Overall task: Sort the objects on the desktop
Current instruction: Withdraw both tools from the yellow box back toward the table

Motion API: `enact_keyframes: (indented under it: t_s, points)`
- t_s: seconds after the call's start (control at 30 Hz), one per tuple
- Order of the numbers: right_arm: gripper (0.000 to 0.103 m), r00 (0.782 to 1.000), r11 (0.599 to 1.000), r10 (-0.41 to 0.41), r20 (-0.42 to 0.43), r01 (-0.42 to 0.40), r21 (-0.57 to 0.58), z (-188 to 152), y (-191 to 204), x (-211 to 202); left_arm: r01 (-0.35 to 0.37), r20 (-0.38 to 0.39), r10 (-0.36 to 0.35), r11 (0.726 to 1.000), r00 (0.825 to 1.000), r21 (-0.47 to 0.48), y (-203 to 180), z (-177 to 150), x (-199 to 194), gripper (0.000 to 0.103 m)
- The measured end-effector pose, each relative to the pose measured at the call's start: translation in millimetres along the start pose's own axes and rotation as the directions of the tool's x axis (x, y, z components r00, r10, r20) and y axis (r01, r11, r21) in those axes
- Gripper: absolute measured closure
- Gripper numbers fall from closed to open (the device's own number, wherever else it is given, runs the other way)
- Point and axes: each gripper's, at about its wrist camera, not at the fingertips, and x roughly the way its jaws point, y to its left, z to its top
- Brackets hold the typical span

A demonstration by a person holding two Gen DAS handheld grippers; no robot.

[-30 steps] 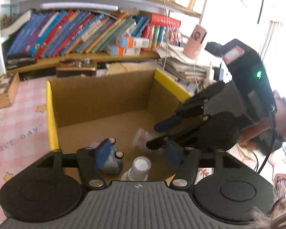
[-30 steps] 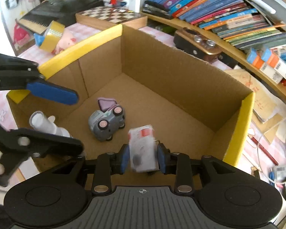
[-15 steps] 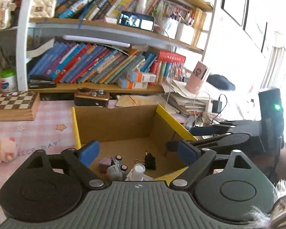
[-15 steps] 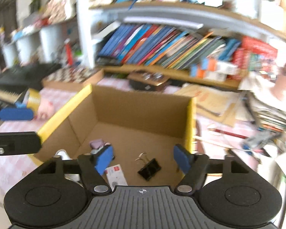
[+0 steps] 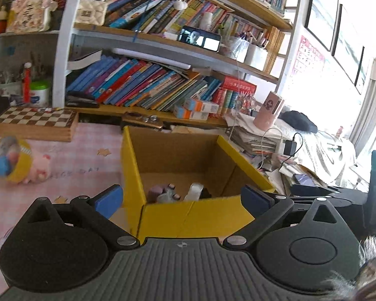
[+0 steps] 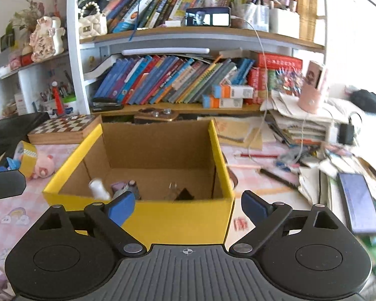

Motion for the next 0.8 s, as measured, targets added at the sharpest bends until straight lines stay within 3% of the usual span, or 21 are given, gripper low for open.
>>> enact_keyframes:
  t_s: [0.17, 0.4, 0.8]
  points:
    - [0.008, 0.999, 0.997, -0.009, -0.04, 0.012, 0.079, -20, 16, -18, -0.02, -0.026, 0.019, 0.999, 0.999, -0.028, 14, -18, -19, 0.0]
    - [0.007, 0.995, 0.996, -0.015, -0.103, 0.023, 0.082, -39, 40, -36, -0.049, -0.066, 0.046, 0.998, 0.997, -0.047, 34, -39, -45, 0.0]
    - [0.002, 0.993, 0.995, -0.062, -0.098, 0.069, 0.073, -54, 81, -66, -0.086, -0.094, 0.079, 0.994, 0.992, -0.073, 68, -54, -83, 0.0]
